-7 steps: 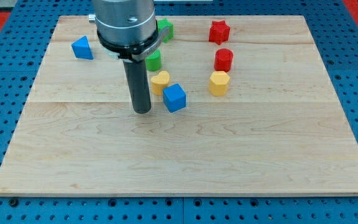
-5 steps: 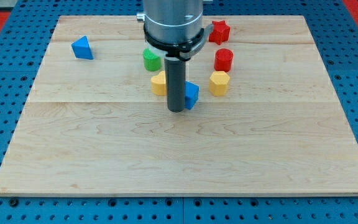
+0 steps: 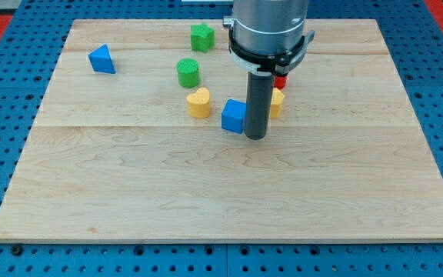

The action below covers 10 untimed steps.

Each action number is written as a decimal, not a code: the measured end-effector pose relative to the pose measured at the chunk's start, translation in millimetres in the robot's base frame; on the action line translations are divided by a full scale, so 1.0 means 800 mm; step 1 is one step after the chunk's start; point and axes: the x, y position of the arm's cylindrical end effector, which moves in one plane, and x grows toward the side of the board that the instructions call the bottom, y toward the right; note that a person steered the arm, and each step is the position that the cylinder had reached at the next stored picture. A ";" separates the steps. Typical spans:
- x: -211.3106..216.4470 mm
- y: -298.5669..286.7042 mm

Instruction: Place blue cube in between yellow heart and yellow hexagon

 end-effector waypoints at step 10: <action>-0.001 -0.037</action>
